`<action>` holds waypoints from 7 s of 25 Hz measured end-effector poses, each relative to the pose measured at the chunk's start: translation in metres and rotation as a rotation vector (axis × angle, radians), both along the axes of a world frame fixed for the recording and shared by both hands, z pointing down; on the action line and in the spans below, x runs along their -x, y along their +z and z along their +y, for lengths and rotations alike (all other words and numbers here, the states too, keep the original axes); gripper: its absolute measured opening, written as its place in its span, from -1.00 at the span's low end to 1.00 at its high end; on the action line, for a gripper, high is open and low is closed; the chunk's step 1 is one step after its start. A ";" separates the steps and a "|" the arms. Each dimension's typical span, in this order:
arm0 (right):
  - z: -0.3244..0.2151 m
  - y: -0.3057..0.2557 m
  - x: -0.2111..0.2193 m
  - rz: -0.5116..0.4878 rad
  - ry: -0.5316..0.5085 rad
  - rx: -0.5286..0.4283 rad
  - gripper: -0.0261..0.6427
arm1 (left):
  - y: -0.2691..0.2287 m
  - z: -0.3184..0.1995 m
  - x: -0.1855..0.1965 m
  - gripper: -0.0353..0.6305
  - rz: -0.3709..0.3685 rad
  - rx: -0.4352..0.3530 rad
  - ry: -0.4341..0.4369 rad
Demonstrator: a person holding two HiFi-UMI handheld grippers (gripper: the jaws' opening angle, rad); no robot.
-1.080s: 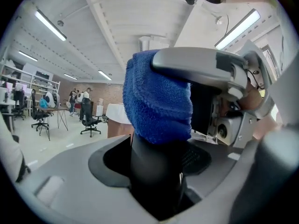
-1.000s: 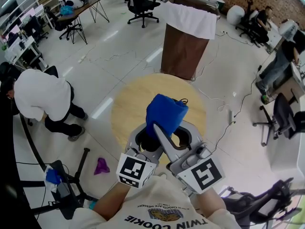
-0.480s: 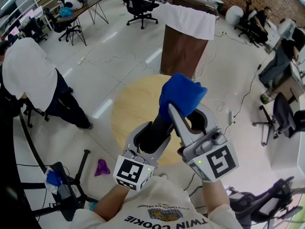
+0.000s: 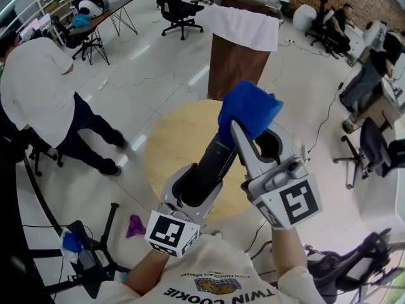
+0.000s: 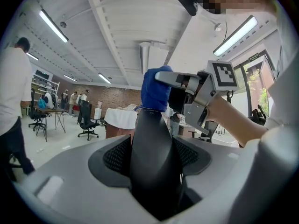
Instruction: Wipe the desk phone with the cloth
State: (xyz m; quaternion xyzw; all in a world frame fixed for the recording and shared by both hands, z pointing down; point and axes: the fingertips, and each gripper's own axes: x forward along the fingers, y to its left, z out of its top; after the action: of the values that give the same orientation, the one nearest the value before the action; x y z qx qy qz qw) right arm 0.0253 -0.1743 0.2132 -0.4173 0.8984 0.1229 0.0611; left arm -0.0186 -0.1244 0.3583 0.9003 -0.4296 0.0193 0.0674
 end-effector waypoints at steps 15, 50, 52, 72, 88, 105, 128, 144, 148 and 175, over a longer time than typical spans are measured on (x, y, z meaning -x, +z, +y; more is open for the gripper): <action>-0.031 0.004 -0.044 -0.022 0.116 -0.001 -0.74 | -0.022 0.007 0.005 -0.08 0.053 -0.020 0.002; -0.002 0.171 0.013 -0.017 -0.018 0.298 -0.75 | -0.059 -0.004 0.021 -0.08 0.167 -0.045 -0.010; 0.005 0.174 0.024 -0.011 -0.035 0.306 -0.74 | -0.061 -0.008 0.025 -0.08 0.177 -0.042 -0.011; 0.095 0.215 0.092 0.124 -0.244 0.354 -0.75 | -0.055 -0.024 0.028 -0.08 0.238 -0.006 -0.029; 0.080 0.151 0.015 -0.079 -0.076 0.297 -0.74 | -0.048 -0.036 0.044 -0.08 0.251 0.011 -0.072; 0.077 0.081 0.012 -0.100 -0.103 0.155 -0.74 | -0.041 -0.028 0.034 -0.08 0.232 0.015 -0.043; 0.008 0.027 -0.061 -0.037 0.095 0.035 -0.74 | -0.046 -0.002 0.006 -0.08 0.196 -0.011 0.028; -0.034 -0.001 -0.038 0.066 -0.004 0.061 -0.74 | -0.043 0.013 -0.008 -0.08 0.109 -0.059 0.042; -0.042 0.002 -0.023 0.080 -0.036 0.080 -0.74 | -0.043 0.015 -0.009 -0.08 0.085 -0.075 0.041; -0.029 0.019 0.056 0.338 -0.193 0.107 -0.74 | -0.025 0.012 -0.012 -0.08 -0.072 -0.150 0.016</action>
State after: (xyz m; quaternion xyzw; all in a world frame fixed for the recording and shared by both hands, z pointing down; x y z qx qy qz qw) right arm -0.0304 -0.2037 0.2317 -0.3051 0.9370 0.1370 -0.1014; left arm -0.0068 -0.1125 0.3334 0.9050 -0.4248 0.0199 -0.0157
